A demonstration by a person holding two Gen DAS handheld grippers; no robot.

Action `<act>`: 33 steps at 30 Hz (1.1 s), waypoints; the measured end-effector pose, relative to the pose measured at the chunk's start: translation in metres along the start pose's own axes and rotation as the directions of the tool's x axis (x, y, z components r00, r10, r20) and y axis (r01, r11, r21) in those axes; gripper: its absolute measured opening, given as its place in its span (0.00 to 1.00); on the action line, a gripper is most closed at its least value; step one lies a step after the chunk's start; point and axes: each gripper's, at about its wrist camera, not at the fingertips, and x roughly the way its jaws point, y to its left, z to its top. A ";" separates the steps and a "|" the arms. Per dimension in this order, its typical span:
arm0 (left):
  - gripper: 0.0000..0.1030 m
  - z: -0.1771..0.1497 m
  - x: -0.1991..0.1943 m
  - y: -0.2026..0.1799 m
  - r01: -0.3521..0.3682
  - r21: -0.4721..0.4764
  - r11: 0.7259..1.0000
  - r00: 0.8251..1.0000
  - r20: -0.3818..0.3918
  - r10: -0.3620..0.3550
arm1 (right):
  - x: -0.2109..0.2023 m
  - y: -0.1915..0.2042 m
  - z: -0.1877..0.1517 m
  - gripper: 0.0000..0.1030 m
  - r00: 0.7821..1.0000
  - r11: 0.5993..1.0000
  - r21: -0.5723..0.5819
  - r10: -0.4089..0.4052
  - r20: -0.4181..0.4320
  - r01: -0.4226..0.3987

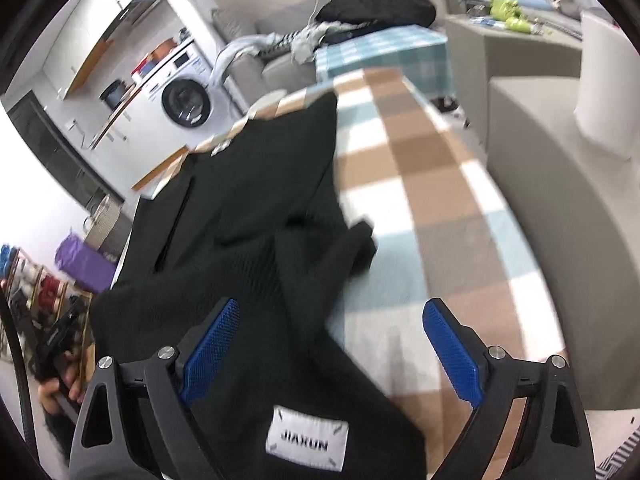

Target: Fold small clothes

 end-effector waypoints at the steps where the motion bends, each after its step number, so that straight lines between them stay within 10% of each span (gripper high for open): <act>1: 0.94 -0.004 0.000 0.004 -0.010 -0.003 1.000 1.000 -0.006 0.010 | 0.003 0.001 -0.004 0.92 1.000 1.000 -0.016 0.003 -0.014 -0.003; 15: 0.92 -0.035 0.026 0.022 -0.012 -0.041 0.999 0.987 -0.162 0.006 | 0.010 0.007 -0.020 0.92 0.999 0.998 -0.059 0.011 -0.051 -0.014; 22: 0.71 -0.036 0.044 0.020 -0.017 -0.034 0.999 0.981 -0.194 0.010 | 0.007 0.007 -0.031 0.88 0.998 0.994 -0.108 -0.006 -0.069 -0.001; 27: 0.13 -0.033 0.043 0.024 0.010 -0.058 0.998 0.983 -0.181 -0.020 | 0.018 0.010 -0.035 0.48 0.995 0.987 -0.162 -0.012 -0.099 -0.005; 30: 0.06 -0.030 0.032 0.027 0.029 -0.087 0.996 0.990 -0.134 -0.041 | 0.021 0.010 -0.035 0.12 0.996 0.982 -0.190 -0.016 -0.084 -0.001; 33: 0.05 -0.027 0.014 0.027 0.047 -0.099 0.994 0.996 -0.076 -0.054 | 0.006 0.000 -0.028 0.05 1.000 0.989 -0.148 0.029 0.002 -0.029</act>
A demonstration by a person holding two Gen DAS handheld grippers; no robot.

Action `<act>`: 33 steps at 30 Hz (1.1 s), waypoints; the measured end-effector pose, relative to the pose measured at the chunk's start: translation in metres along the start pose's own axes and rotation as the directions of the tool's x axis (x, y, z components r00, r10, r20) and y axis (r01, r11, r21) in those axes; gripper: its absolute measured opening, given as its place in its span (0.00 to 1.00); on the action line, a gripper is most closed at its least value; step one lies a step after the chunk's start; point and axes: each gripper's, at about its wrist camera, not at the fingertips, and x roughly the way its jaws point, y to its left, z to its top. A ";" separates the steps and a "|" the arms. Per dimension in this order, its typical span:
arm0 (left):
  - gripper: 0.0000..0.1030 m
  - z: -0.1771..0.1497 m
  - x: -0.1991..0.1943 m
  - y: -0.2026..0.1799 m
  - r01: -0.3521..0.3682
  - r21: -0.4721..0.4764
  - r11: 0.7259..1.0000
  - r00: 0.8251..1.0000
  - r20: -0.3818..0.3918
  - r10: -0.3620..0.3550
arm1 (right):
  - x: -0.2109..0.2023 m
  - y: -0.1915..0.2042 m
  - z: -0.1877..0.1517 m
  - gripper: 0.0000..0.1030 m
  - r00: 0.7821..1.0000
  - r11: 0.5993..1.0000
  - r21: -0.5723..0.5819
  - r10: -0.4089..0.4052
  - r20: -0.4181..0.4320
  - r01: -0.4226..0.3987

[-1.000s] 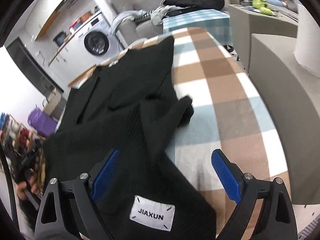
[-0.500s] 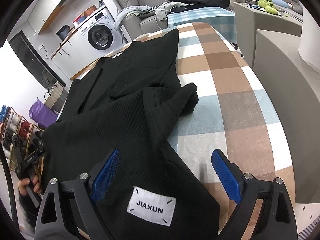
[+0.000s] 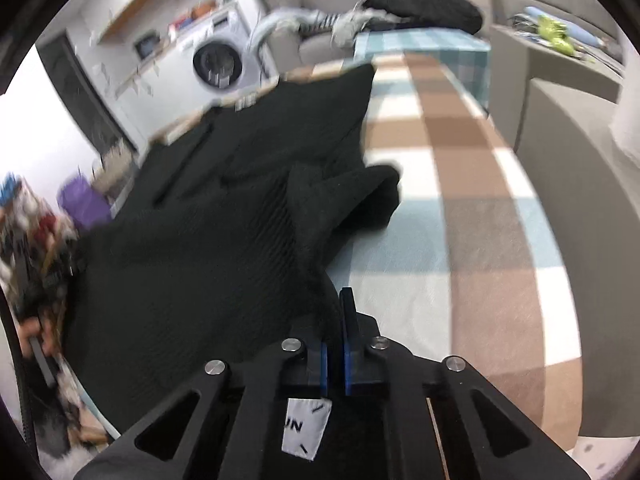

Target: Fold small clothes

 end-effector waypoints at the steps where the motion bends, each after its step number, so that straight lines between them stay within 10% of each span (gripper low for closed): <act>1: 0.05 0.001 -0.006 0.000 0.010 -0.004 1.000 1.000 0.019 -0.010 | -0.007 -0.005 0.002 0.05 0.999 0.999 0.025 0.023 0.038 -0.024; 13: 0.05 -0.026 -0.086 -0.010 0.061 0.026 0.998 0.982 0.177 -0.064 | -0.061 -0.014 -0.012 0.04 0.945 0.972 0.043 0.213 0.248 -0.231; 27: 0.05 -0.076 -0.178 -0.003 0.119 0.008 0.993 0.958 0.262 -0.117 | -0.128 -0.029 -0.052 0.04 0.887 0.951 0.043 0.270 0.374 -0.308; 33: 0.05 -0.070 -0.180 -0.006 0.117 0.006 0.993 0.962 0.250 -0.115 | -0.139 -0.027 -0.048 0.04 0.895 0.958 0.047 0.245 0.372 -0.282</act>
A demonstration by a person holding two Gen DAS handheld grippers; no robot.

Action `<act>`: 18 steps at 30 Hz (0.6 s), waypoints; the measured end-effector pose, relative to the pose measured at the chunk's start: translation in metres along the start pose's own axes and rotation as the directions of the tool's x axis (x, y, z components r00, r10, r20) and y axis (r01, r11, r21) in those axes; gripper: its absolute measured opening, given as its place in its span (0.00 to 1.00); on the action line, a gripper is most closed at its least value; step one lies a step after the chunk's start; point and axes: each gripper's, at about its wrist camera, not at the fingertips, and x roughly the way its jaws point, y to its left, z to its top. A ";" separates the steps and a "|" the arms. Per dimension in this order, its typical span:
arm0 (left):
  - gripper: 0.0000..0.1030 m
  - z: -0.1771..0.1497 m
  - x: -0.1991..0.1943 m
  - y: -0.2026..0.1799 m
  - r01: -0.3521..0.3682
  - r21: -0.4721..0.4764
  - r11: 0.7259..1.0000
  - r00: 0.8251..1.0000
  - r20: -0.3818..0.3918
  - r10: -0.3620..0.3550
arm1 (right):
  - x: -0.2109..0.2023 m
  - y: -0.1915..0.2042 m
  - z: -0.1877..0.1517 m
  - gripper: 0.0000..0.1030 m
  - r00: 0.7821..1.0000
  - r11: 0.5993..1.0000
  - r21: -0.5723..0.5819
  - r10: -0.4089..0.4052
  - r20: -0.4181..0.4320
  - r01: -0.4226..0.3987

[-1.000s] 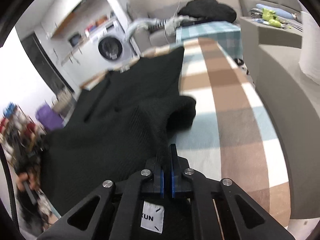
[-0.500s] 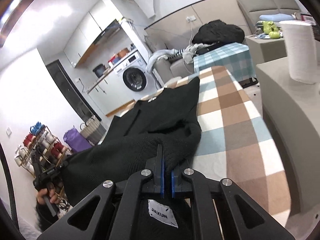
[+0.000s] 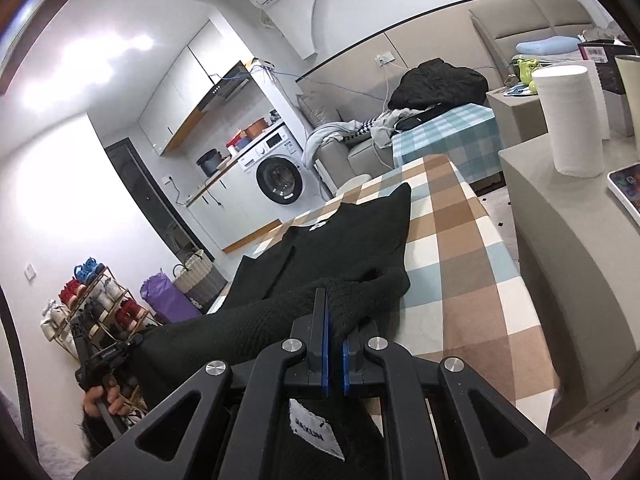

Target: Fold small clothes

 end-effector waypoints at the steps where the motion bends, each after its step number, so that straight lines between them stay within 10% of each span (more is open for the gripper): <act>1: 0.05 0.002 0.003 0.000 -0.002 -0.002 1.000 1.000 -0.005 0.002 | 0.004 0.003 0.002 0.04 1.000 1.000 -0.007 -0.007 -0.008 0.007; 18: 0.05 0.058 0.175 -0.002 -0.064 0.014 0.998 0.984 -0.167 0.065 | 0.127 -0.030 0.050 0.04 0.968 0.971 0.072 -0.217 -0.127 0.227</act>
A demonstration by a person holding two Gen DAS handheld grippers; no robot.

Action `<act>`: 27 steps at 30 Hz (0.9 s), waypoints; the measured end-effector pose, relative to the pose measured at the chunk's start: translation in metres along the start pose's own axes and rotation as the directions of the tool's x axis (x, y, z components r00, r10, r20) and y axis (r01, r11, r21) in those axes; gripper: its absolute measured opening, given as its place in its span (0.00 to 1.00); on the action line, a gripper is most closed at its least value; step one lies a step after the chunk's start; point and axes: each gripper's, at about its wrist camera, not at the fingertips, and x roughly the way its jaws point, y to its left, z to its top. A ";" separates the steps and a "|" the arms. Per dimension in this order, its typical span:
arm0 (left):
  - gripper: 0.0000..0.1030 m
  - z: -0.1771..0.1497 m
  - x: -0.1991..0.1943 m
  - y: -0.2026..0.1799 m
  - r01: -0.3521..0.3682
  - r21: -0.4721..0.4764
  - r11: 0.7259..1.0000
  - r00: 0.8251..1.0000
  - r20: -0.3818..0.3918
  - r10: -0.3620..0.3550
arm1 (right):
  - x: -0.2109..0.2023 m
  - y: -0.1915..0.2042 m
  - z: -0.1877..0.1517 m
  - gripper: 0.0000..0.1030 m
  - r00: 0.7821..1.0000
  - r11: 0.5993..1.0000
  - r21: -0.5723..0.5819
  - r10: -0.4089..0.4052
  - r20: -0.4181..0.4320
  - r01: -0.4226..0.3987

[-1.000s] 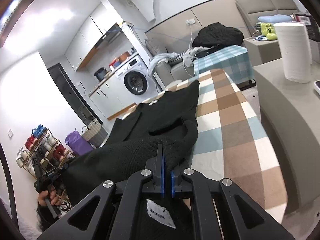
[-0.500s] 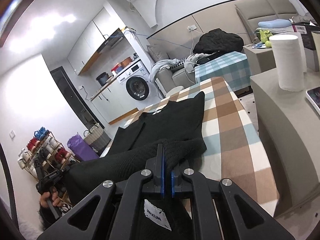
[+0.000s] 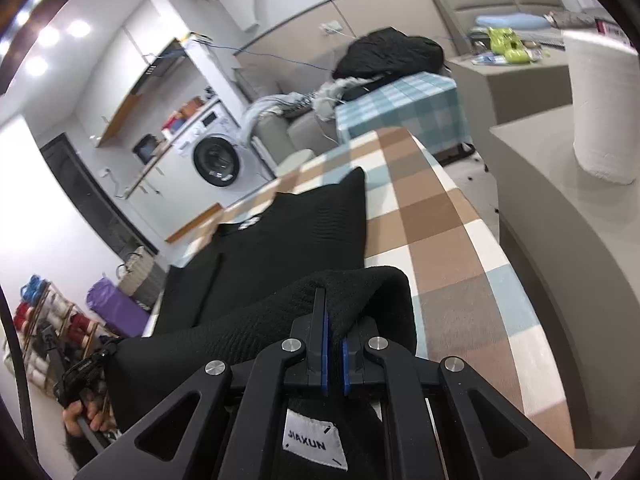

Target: Fold small clothes

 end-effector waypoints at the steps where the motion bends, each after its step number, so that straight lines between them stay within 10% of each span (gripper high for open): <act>1: 0.05 0.003 0.010 0.000 -0.004 0.001 1.000 1.000 -0.009 0.004 | 0.008 -0.002 0.003 0.04 1.000 1.000 0.014 -0.014 -0.007 0.014; 12: 0.05 0.015 0.073 0.000 -0.041 0.038 0.998 0.995 -0.085 0.044 | 0.050 -0.020 0.003 0.12 0.988 0.989 0.051 -0.138 -0.071 0.142; 20: 0.47 0.003 0.053 0.013 -0.017 0.011 1.000 0.995 -0.098 0.018 | 0.021 -0.035 -0.005 0.41 0.992 0.993 0.058 -0.102 -0.073 0.107; 27: 0.48 -0.025 0.038 0.025 -0.011 -0.014 1.000 0.988 -0.153 0.008 | 0.009 -0.031 -0.025 0.46 0.985 0.995 -0.035 -0.093 -0.145 0.088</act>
